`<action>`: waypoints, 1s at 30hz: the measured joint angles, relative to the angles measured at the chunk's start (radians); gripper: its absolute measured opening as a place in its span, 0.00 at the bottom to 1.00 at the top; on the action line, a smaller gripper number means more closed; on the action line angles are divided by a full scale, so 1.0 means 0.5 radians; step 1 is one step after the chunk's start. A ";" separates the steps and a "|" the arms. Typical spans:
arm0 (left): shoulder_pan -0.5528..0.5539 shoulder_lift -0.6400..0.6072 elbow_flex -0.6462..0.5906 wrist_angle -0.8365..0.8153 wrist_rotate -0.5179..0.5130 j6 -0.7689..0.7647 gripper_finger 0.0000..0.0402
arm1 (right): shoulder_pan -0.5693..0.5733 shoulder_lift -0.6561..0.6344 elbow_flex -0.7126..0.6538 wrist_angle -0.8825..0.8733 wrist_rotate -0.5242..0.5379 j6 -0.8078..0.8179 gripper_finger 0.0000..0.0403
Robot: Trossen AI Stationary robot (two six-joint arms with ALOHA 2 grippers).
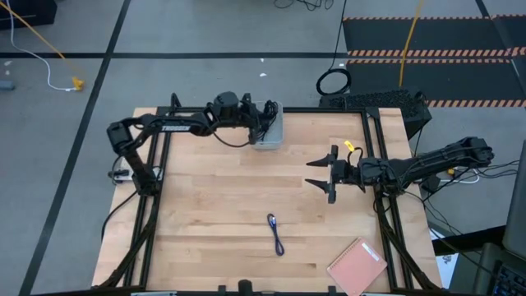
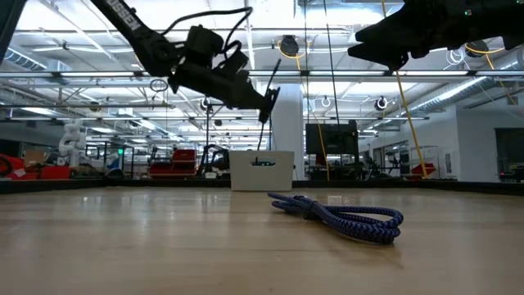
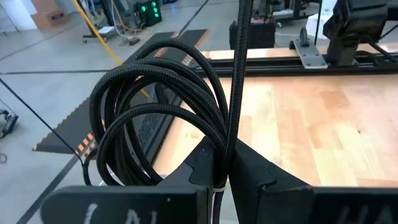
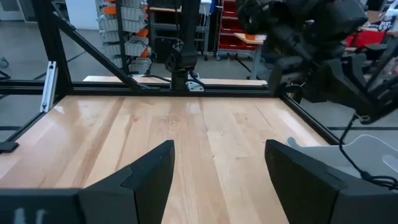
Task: Pick and place USB-C Cables
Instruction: Put the black charger cable into the gray bin
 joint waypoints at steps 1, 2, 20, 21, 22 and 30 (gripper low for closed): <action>0.000 0.021 0.000 0.017 0.000 -0.011 0.09 | 0.000 0.000 0.000 0.000 0.000 -0.001 0.60; 0.000 0.039 0.001 0.019 0.000 -0.027 0.09 | 0.000 0.000 0.000 0.000 0.001 -0.006 0.60; 0.092 0.074 0.002 -0.269 -0.104 -0.604 0.09 | 0.000 0.000 0.000 -0.001 0.001 -0.009 0.60; 0.095 0.074 0.002 -0.264 -0.105 -0.670 0.09 | 0.000 0.000 0.000 -0.001 0.001 -0.010 0.60; 0.097 0.074 0.002 -0.266 -0.109 -0.734 0.09 | 0.000 0.000 0.000 -0.002 0.002 -0.014 0.60; 0.075 0.074 0.002 -0.298 -0.136 -1.013 0.09 | -0.002 0.000 0.000 0.047 0.004 -0.081 0.60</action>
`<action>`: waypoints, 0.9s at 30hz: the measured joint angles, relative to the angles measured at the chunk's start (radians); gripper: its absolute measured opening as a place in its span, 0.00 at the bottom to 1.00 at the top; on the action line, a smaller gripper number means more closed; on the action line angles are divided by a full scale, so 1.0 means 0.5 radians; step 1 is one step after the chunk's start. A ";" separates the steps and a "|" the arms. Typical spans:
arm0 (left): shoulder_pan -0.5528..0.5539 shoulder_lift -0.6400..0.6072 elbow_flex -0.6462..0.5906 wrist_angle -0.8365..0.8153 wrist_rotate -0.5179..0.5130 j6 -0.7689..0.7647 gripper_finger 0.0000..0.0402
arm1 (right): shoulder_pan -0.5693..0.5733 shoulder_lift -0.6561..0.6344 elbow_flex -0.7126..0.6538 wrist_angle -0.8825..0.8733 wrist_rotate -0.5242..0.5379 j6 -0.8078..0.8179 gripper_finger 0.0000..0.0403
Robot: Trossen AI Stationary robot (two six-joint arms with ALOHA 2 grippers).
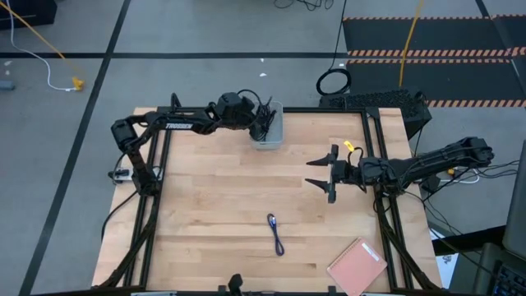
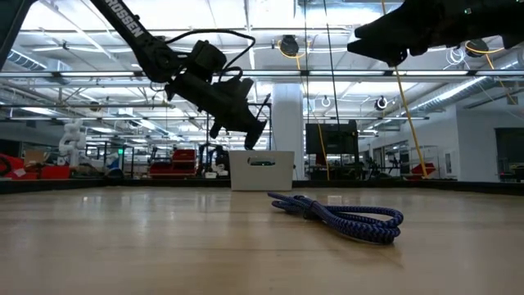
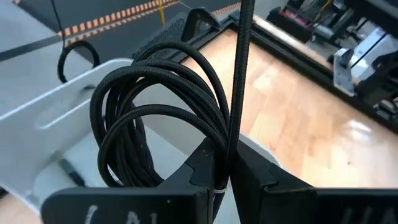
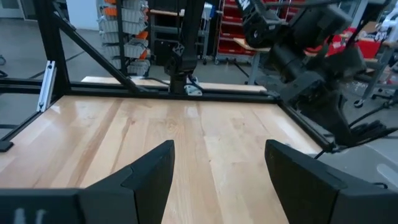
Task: Pick and place USB-C Cables
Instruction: Put the black charger cable into the gray bin
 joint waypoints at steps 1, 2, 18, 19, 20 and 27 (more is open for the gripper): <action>-0.007 0.000 0.001 -0.028 -0.032 0.000 0.10 | 0.000 0.000 0.000 0.018 0.000 -0.014 0.60; -0.015 0.000 0.000 -0.067 -0.063 0.003 0.11 | 0.000 0.000 0.000 0.034 0.000 -0.026 0.60; -0.031 0.000 0.000 -0.188 -0.248 0.017 0.31 | -0.047 0.000 0.000 0.137 -0.001 -0.131 0.60; -0.031 0.000 0.001 -0.187 -0.249 0.016 0.32 | -0.053 0.000 0.000 0.137 -0.001 -0.131 0.60; -0.031 0.000 0.000 -0.188 -0.249 0.020 0.33 | -0.055 0.000 0.000 0.135 -0.001 -0.131 0.60; -0.108 0.000 0.016 -0.006 -0.248 0.118 0.36 | -0.057 0.000 0.000 0.132 0.000 -0.153 0.60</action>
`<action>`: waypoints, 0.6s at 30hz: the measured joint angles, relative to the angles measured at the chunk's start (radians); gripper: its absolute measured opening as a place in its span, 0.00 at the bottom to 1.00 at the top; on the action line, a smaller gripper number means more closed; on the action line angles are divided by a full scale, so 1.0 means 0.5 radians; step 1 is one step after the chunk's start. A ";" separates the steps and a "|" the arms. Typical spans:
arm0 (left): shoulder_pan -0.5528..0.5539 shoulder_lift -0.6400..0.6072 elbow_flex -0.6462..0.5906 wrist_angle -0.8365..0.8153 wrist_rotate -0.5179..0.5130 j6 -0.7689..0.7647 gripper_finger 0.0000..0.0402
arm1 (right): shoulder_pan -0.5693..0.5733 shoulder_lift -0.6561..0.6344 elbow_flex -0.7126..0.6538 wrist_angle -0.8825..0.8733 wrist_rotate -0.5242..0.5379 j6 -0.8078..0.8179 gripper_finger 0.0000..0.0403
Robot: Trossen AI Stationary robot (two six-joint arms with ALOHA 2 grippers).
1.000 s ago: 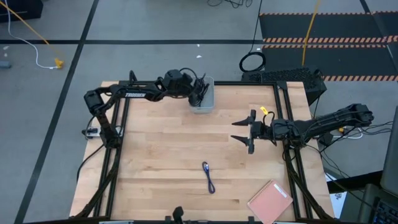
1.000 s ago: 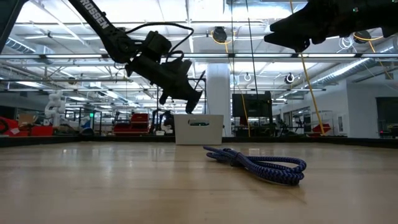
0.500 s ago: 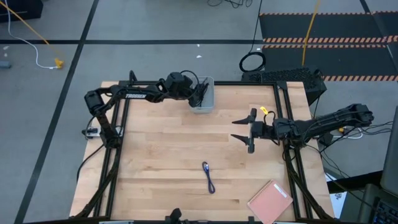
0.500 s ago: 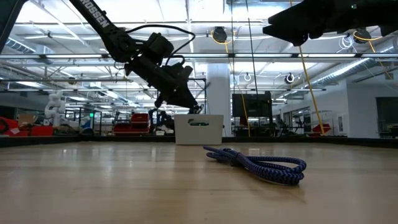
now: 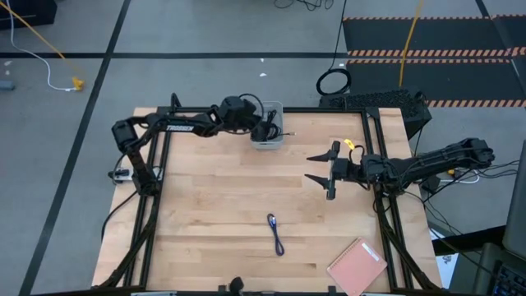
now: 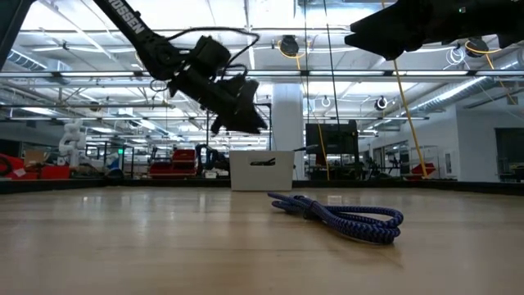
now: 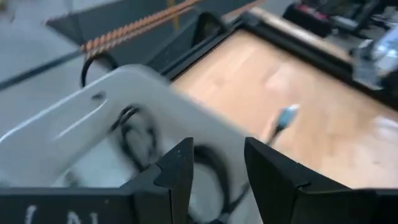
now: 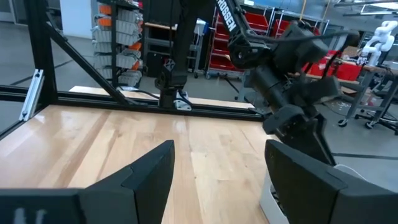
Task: Pick and place USB-C Cables
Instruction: Put the black charger cable into the gray bin
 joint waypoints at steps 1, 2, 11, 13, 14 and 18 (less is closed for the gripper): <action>-0.035 0.000 0.025 0.003 0.000 0.049 0.36 | 0.000 0.000 0.000 -0.003 0.001 0.000 0.60; -0.080 0.000 0.058 -0.008 0.000 0.126 0.36 | -0.003 0.000 0.000 -0.008 0.001 0.000 0.60; -0.481 0.015 0.407 -0.468 -0.446 0.801 0.36 | -0.091 0.001 0.000 -0.143 0.006 0.031 0.60; -0.476 0.063 0.490 -0.541 -0.449 0.821 0.36 | -0.091 0.001 0.000 -0.159 0.006 0.038 0.60; -0.470 0.105 0.528 -0.616 -0.436 0.849 0.36 | -0.090 0.001 0.000 -0.162 0.005 0.038 0.60; -0.485 0.378 0.797 -0.799 -0.354 1.002 0.37 | -0.089 -0.011 0.000 -0.212 0.006 0.022 0.60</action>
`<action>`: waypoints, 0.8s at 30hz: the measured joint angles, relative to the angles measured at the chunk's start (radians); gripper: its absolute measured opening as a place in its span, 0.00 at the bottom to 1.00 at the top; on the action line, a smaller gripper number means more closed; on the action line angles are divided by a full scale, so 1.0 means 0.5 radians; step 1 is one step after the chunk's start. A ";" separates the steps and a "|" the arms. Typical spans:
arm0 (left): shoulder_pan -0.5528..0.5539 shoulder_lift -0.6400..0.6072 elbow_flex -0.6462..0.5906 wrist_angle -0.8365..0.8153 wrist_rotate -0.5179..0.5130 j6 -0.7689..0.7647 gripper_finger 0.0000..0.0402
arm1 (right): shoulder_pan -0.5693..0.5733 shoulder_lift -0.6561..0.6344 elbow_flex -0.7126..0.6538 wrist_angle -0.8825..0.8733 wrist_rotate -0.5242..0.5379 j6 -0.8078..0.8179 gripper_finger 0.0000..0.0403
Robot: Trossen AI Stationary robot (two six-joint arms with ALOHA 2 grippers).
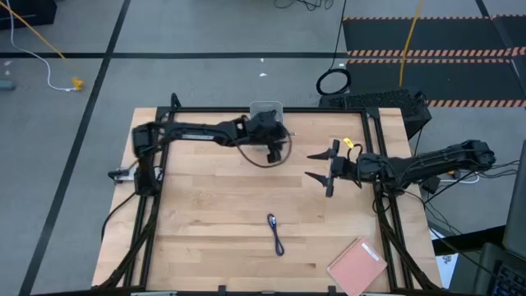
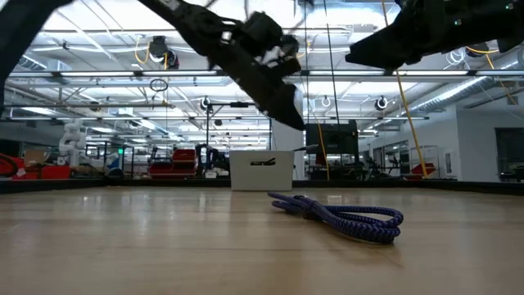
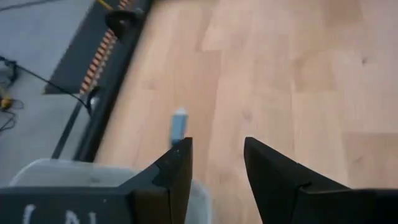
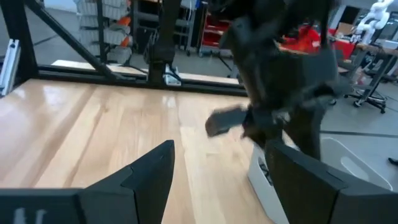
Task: Pick and place USB-C Cables
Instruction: Put the black charger cable into the gray bin
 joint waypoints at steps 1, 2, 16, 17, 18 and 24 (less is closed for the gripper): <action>-0.009 0.079 0.090 -0.041 -0.012 0.041 0.38 | -0.001 -0.014 0.000 -0.021 0.000 -0.001 0.60; -0.019 0.157 0.169 -0.059 -0.048 0.073 0.39 | -0.001 -0.034 0.000 -0.072 0.000 -0.002 0.60; 0.083 0.422 0.528 -0.241 -0.094 0.187 0.53 | 0.005 -0.409 -0.001 -0.579 0.051 0.069 0.60; 0.110 0.422 0.528 -0.259 -0.020 0.173 0.52 | 0.005 -0.429 -0.001 -0.583 0.048 0.070 0.60; 0.134 0.422 0.528 -0.289 0.016 0.164 0.51 | 0.005 -0.433 -0.001 -0.583 0.046 0.073 0.60; 0.159 0.465 0.526 -0.285 0.047 0.202 0.40 | 0.005 -0.447 -0.001 -0.589 0.046 0.107 0.60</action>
